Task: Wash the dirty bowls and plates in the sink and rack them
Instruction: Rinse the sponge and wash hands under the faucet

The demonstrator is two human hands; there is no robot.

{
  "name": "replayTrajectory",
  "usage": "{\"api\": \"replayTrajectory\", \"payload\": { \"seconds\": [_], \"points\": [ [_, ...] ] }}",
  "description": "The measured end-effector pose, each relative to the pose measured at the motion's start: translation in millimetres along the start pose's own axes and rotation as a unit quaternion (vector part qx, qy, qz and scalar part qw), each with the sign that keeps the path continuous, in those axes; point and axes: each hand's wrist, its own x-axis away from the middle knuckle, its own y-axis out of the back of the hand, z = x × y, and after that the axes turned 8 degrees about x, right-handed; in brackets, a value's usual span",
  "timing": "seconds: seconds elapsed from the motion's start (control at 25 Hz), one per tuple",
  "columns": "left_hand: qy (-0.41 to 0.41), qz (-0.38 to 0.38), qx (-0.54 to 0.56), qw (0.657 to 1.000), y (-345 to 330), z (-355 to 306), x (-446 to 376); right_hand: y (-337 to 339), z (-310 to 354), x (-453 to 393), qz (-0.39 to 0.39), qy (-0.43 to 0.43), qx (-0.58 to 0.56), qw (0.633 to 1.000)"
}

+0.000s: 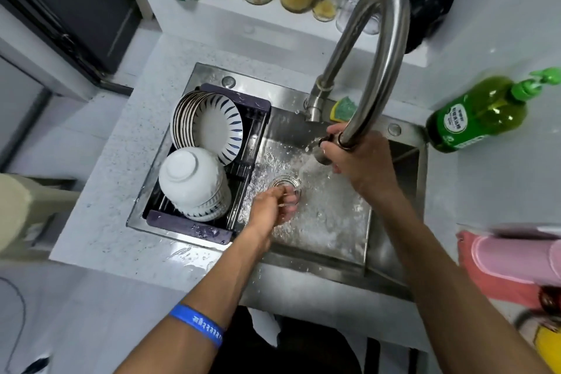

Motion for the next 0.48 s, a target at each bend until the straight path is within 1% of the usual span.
{"api": "replayTrajectory", "payload": {
  "seconds": [0.04,0.08,0.12,0.16,0.2,0.24,0.28,0.4,0.48],
  "points": [
    [0.0,-0.001,-0.062,0.998,5,8,2,-1,-13,-5,-0.009,0.006,0.01,1.0],
    [0.003,-0.001,-0.148,0.989,10,19,2,-1,-28,-12,-0.009,0.004,-0.005,1.0],
    [0.005,0.013,-0.268,0.963,16,31,2,0,-42,-19,-0.002,-0.004,-0.041,0.999],
    [0.006,0.041,-0.411,0.911,22,41,1,2,-55,-26,-0.009,-0.013,-0.053,0.998],
    [0.005,0.068,-0.544,0.836,26,51,1,5,-67,-30,-0.018,-0.02,-0.05,0.998],
    [-0.012,0.085,-0.645,0.759,28,58,3,11,-79,-33,-0.023,-0.032,-0.025,0.999],
    [-0.034,0.088,-0.703,0.705,24,65,5,18,-96,-36,-0.022,-0.037,0.002,0.999],
    [-0.079,0.078,-0.775,0.622,11,74,8,43,-127,-45,-0.002,-0.057,0.081,0.995],
    [-0.085,0.065,-0.819,0.564,0,84,8,57,-141,-49,0.028,-0.08,0.119,0.989]
  ]
}}
